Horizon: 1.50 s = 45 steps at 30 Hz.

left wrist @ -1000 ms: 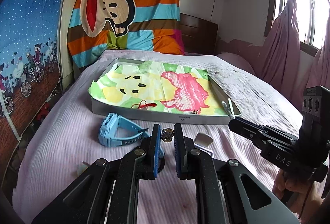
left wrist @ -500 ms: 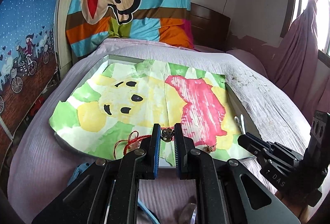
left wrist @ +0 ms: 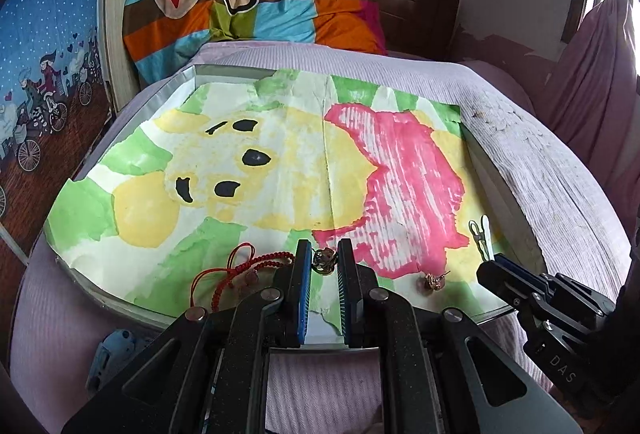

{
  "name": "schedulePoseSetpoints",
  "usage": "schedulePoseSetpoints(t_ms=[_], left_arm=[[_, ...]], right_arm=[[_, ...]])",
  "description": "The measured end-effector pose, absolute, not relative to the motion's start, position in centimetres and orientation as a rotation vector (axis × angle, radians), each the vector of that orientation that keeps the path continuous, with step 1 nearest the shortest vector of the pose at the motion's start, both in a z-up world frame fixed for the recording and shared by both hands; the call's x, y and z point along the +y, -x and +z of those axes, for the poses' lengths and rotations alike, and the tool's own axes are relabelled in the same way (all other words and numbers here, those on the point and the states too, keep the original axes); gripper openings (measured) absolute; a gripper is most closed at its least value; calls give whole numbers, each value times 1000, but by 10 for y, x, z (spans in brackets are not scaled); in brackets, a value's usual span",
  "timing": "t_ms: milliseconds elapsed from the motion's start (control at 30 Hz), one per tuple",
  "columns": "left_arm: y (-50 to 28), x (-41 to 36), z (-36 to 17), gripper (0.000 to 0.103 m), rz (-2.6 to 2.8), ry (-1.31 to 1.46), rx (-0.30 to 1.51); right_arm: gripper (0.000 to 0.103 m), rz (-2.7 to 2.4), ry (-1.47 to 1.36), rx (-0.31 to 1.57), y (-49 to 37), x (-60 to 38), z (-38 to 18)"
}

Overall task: Organize jewelry
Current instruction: 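Carry the earring and white clip into the tray and open both tools, then lift both open tools away from the tray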

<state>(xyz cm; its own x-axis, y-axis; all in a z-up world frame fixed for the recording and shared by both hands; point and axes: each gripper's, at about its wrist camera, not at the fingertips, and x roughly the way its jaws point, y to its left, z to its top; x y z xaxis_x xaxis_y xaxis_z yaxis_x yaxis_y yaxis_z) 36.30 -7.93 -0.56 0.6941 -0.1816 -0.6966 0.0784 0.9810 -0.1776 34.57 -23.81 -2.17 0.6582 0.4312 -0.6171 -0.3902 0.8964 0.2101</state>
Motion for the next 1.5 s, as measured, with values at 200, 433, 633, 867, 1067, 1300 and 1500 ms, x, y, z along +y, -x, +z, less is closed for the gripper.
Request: schedulePoseSetpoints(t_ms=[200,433,633,867,1067,1300,1500], left_arm=[[-364,-82,-9,10,-150,123,810],[-364,-87,-10,10,-159,121,823],[-364,-86,-10,11,-164,129,833],[-350,-74,3,28,-162,185,760],[-325,-59,30,42,-144,211,660],[-285,-48,53,74,-112,209,564],[-245,-41,65,96,-71,172,472]], right_arm=[[13,462,-53,728,-346,-238,-22],[13,465,-49,739,-347,-237,-22],[13,466,-50,730,-346,-238,-21],[28,427,-62,661,-333,-244,-11],[49,407,-60,569,-314,-243,8],[81,386,-81,458,-286,-247,26],[103,384,-110,374,-260,-255,37]])
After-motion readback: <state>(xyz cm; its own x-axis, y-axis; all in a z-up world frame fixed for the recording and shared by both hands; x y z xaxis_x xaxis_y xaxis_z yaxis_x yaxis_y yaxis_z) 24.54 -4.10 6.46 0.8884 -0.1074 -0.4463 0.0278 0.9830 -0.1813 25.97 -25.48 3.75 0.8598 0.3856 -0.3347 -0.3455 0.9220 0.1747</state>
